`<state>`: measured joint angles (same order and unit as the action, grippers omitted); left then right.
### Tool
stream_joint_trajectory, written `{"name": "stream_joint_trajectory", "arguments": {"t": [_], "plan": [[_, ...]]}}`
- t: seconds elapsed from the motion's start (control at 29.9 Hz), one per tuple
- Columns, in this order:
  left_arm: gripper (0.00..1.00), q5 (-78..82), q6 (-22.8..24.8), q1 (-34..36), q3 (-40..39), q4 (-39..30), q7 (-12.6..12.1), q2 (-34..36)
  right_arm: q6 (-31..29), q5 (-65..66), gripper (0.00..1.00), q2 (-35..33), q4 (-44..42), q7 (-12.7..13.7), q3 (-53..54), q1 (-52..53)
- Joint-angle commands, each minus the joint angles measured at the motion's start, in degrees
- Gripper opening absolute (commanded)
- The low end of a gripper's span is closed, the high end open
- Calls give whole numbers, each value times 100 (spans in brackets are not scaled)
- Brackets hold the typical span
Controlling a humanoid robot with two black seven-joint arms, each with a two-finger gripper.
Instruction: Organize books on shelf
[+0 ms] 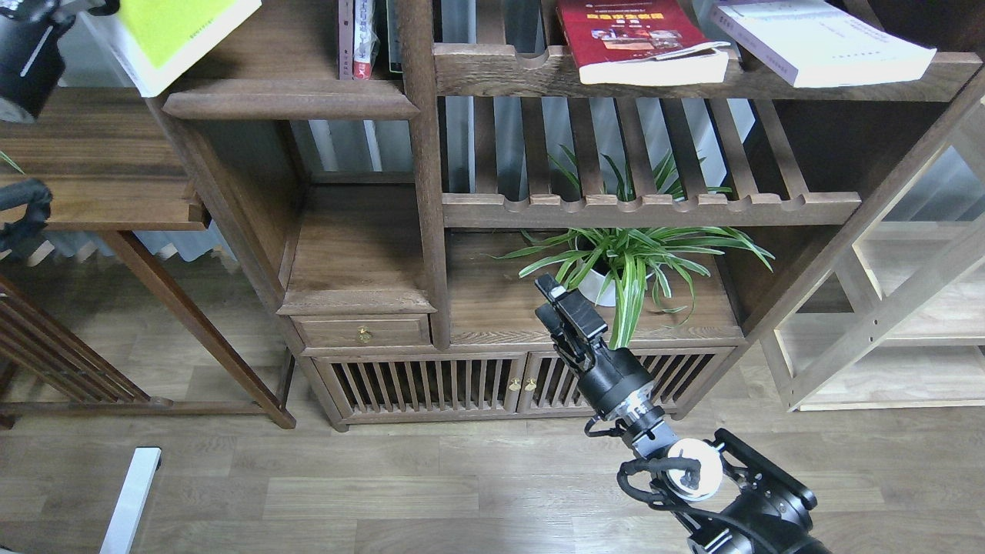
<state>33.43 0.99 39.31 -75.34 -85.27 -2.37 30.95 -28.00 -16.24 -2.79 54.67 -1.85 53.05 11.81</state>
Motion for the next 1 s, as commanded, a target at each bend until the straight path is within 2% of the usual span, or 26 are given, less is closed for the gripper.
{"name": "stream_joint_trajectory", "arguments": {"t": [0.0, 0.17, 0.33, 0.57, 0.97], "plan": [[0, 14, -81, 287, 203, 212, 34, -28, 0, -2, 87, -20, 0, 0, 12, 6], [0, 14, -328, 831, 520, 721, 105, -326, 0, -2, 87, -90, 8, 0, 30, -29], [0, 14, -336, 1272, 942, 1196, 166, -432, 0, -2, 87, -126, 8, 0, 38, -29], [0, 14, -336, 1518, 1127, 1706, 272, -476, 0, -2, 87, -126, 8, 0, 38, -29], [0, 5, -336, 2344, 1619, 2866, 492, -1188, 0, -2, 87, -196, 8, 0, 65, -29]]}}
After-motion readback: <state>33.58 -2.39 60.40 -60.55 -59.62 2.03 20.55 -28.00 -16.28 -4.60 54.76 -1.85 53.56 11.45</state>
